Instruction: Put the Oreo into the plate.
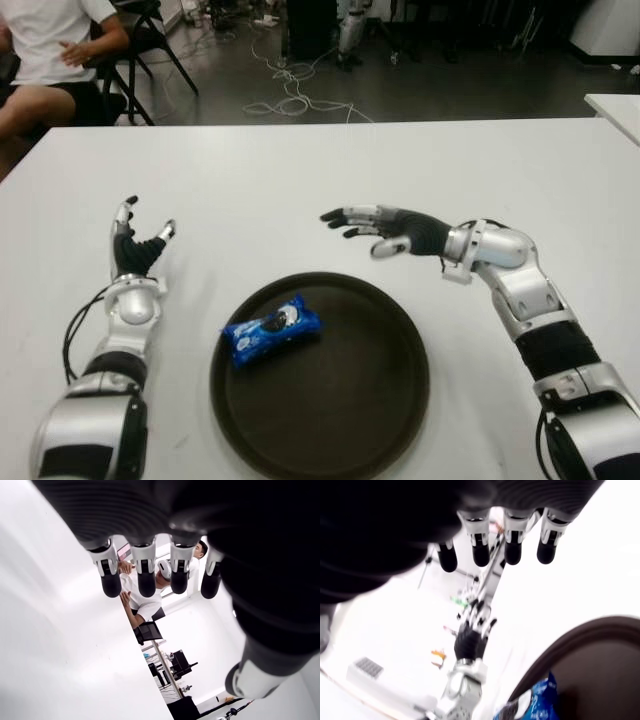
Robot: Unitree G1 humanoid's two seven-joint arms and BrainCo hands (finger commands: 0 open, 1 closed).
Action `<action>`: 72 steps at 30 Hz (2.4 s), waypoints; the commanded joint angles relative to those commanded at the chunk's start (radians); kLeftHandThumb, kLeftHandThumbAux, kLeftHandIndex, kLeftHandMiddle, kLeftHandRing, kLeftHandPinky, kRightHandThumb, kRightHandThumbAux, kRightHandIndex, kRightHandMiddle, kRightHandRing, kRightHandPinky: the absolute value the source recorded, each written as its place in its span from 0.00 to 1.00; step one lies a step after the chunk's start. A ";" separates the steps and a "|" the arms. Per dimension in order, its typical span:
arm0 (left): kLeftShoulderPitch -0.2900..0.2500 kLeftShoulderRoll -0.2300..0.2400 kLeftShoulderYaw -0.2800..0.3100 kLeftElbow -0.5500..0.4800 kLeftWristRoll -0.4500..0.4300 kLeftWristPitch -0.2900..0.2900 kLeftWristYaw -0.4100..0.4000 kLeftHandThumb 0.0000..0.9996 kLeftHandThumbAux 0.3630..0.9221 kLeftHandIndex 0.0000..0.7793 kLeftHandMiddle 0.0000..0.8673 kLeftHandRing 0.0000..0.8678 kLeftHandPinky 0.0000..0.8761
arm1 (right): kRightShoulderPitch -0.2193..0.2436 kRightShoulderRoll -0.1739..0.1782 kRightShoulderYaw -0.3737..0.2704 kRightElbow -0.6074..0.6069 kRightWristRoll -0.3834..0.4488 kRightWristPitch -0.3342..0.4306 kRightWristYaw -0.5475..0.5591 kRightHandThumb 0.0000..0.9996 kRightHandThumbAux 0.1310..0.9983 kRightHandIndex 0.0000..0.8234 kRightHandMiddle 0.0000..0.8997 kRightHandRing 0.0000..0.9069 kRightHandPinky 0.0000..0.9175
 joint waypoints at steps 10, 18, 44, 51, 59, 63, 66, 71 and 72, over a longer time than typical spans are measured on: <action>0.001 -0.004 0.001 -0.002 -0.002 0.000 0.000 0.00 0.65 0.06 0.08 0.05 0.02 | -0.088 -0.001 -0.147 0.258 -0.022 -0.163 -0.248 0.00 0.46 0.02 0.03 0.00 0.00; -0.001 -0.003 0.001 0.001 -0.004 0.006 -0.001 0.00 0.65 0.07 0.10 0.06 0.03 | -0.185 -0.001 -0.182 0.577 -0.108 -0.280 -0.528 0.00 0.55 0.01 0.01 0.00 0.00; -0.006 0.008 -0.004 0.019 0.005 0.007 -0.004 0.00 0.66 0.07 0.09 0.06 0.05 | -0.215 0.032 -0.263 0.821 -0.172 -0.299 -0.936 0.00 0.60 0.04 0.01 0.00 0.00; -0.007 0.009 -0.001 0.022 0.002 0.004 -0.012 0.00 0.68 0.06 0.07 0.04 0.03 | -0.223 0.033 -0.298 0.830 -0.153 -0.253 -0.922 0.00 0.65 0.04 0.01 0.00 0.00; -0.006 0.010 0.007 0.021 -0.009 -0.002 -0.029 0.00 0.66 0.06 0.07 0.04 0.03 | -0.229 0.036 -0.313 0.834 -0.154 -0.223 -0.931 0.00 0.67 0.05 0.02 0.00 0.00; -0.002 0.010 0.008 0.018 -0.012 -0.006 -0.033 0.00 0.66 0.05 0.06 0.03 0.02 | -0.232 0.042 -0.329 0.832 -0.144 -0.205 -0.934 0.00 0.67 0.06 0.04 0.02 0.01; 0.001 0.010 0.009 0.017 -0.014 -0.008 -0.033 0.00 0.68 0.05 0.05 0.03 0.02 | -0.238 0.049 -0.350 0.832 -0.122 -0.177 -0.934 0.00 0.67 0.05 0.05 0.03 0.02; 0.003 0.010 0.009 0.015 -0.016 -0.014 -0.033 0.00 0.70 0.05 0.06 0.03 0.03 | -0.246 0.056 -0.377 0.830 -0.096 -0.139 -0.935 0.00 0.68 0.03 0.05 0.03 0.01; 0.003 0.010 0.009 0.014 -0.016 -0.016 -0.033 0.00 0.71 0.05 0.06 0.04 0.03 | -0.248 0.057 -0.383 0.830 -0.090 -0.131 -0.937 0.00 0.69 0.03 0.05 0.03 0.01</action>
